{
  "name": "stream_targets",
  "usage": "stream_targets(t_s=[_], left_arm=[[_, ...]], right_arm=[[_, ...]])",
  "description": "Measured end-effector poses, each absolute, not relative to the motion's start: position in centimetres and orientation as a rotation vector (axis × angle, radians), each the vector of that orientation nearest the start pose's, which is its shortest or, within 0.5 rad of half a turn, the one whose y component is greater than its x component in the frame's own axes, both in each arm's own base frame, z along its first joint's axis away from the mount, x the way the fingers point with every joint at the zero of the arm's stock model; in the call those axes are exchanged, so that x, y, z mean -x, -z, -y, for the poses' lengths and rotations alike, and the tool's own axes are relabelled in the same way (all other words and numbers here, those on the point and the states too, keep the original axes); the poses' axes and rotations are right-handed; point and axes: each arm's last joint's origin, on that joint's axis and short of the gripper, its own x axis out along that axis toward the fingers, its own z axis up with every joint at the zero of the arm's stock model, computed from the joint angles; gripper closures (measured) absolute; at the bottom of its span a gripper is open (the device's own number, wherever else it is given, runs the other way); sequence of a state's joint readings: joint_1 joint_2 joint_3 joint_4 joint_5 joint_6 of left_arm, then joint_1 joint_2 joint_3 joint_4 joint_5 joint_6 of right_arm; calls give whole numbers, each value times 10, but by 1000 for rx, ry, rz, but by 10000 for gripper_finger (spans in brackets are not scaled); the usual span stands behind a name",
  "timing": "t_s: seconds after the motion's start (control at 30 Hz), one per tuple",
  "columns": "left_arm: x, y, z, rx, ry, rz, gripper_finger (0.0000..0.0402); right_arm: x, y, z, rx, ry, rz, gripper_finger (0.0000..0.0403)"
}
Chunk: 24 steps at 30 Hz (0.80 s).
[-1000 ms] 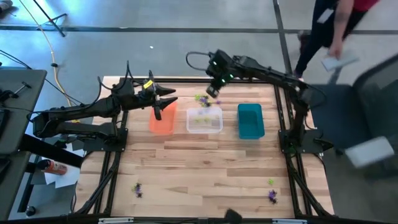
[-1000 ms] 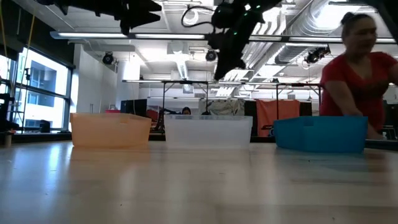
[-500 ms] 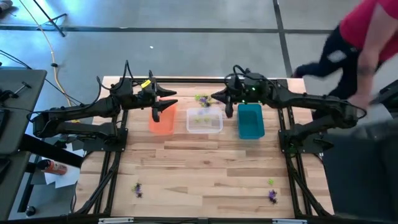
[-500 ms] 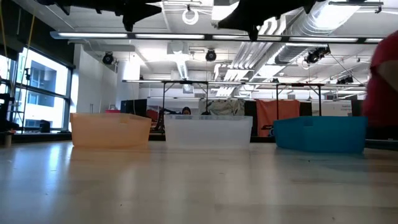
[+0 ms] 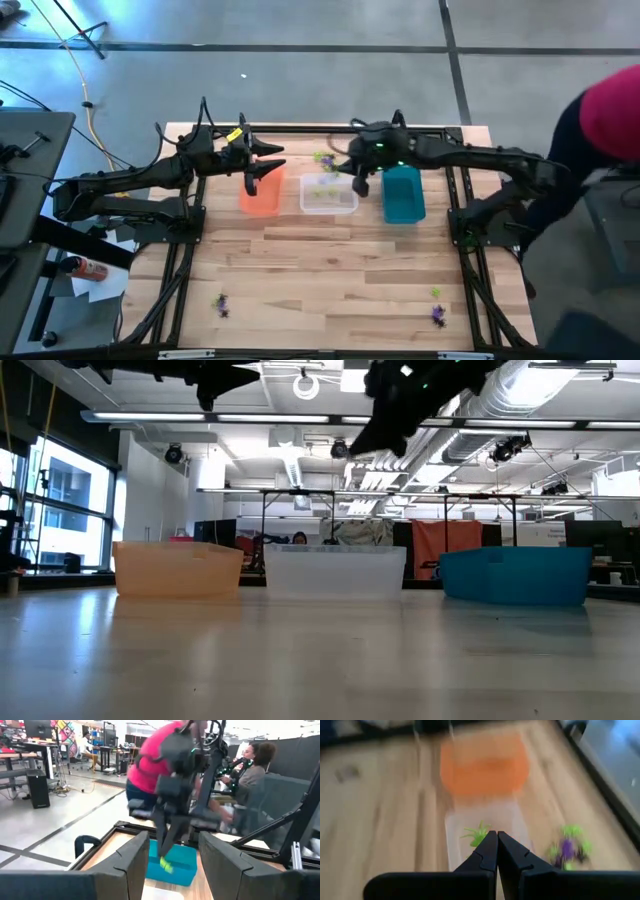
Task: Sort Halloween decoration
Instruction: Put the green spider toy into the transparent bin
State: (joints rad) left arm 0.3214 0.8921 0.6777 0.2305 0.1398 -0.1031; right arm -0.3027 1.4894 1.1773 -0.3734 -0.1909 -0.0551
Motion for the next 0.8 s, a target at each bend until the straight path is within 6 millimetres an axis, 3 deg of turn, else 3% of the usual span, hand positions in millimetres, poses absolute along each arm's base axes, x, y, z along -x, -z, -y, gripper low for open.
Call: stream_targets(t_s=[0.23, 0.53, 0.8], left_arm=[[-194, -317, -61, 98, -191, 24, 243], [-194, -316, -61, 101, -201, 13, 243], [-194, -314, -61, 104, -203, -6, 243]], right_arm=[[-342, -234, 102, -160, 74, -1066, 403], [-371, -182, 110, -234, 105, -1179, 403], [-373, -171, 113, -237, 192, -1215, 403]])
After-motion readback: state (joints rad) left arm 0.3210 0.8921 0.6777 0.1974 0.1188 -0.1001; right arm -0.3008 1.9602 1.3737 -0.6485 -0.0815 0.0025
